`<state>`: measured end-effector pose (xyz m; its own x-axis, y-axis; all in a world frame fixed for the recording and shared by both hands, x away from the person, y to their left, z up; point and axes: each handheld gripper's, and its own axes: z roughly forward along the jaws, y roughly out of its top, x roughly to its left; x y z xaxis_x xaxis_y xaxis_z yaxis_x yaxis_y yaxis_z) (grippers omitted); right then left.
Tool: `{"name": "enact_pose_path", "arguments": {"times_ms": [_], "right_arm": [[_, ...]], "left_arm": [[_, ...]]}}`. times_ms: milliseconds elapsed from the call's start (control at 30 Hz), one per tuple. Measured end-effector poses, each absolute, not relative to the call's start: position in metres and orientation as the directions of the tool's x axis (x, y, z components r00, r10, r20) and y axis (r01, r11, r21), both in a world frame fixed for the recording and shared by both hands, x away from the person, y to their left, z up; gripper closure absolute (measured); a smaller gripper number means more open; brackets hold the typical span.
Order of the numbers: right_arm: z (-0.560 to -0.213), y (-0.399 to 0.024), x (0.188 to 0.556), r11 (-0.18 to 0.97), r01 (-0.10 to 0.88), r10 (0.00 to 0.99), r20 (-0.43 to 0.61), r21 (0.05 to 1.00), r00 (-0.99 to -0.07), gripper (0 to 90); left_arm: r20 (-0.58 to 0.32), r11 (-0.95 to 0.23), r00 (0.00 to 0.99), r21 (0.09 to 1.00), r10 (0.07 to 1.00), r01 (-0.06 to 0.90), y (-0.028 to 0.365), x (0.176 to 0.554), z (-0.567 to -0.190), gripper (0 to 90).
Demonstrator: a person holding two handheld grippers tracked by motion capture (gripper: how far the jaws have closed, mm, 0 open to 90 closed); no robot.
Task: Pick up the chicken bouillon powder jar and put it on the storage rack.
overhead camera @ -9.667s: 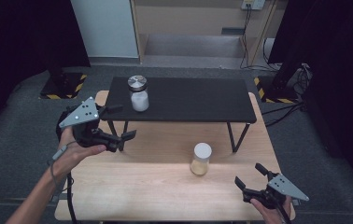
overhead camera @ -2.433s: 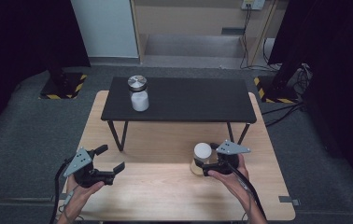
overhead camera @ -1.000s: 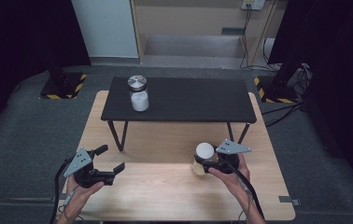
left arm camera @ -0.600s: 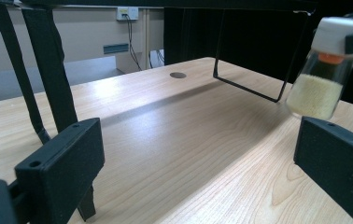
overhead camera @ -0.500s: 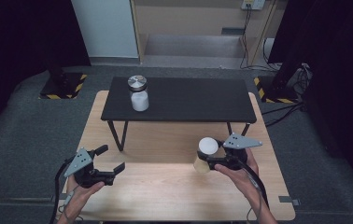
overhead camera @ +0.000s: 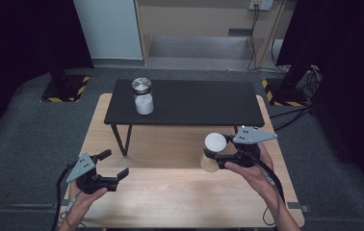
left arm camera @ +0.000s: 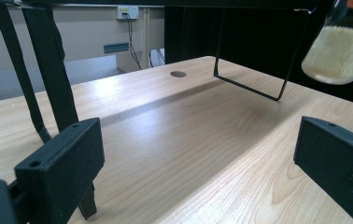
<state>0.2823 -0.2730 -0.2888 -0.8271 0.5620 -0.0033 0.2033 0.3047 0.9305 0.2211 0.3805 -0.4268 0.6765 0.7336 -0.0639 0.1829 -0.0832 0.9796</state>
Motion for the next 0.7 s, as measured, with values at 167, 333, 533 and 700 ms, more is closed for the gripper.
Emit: {"name": "enact_pose_path", "arguments": {"times_ms": [167,333,533,700], "right_arm": [[-0.276,-0.272,0.283,0.293,0.201,0.556,0.005,0.935,-0.831,32.9],[-0.261,-0.270,0.283,0.288,0.195,0.562,-0.001,0.937,-0.827,32.9],[-0.236,-0.266,0.284,0.282,0.192,0.578,-0.007,0.940,-0.816,33.0],[-0.216,-0.263,0.286,0.275,0.197,0.597,-0.007,0.941,-0.802,33.0]], "left_arm": [[-0.062,-0.088,0.677,0.979,0.733,0.184,0.380,0.221,-0.427,0.6],[-0.061,-0.087,0.678,0.979,0.733,0.182,0.380,0.220,-0.427,0.6],[-0.062,-0.086,0.679,0.980,0.732,0.182,0.380,0.220,-0.427,0.6],[-0.064,-0.082,0.679,0.980,0.731,0.181,0.380,0.220,-0.427,0.6]]}}
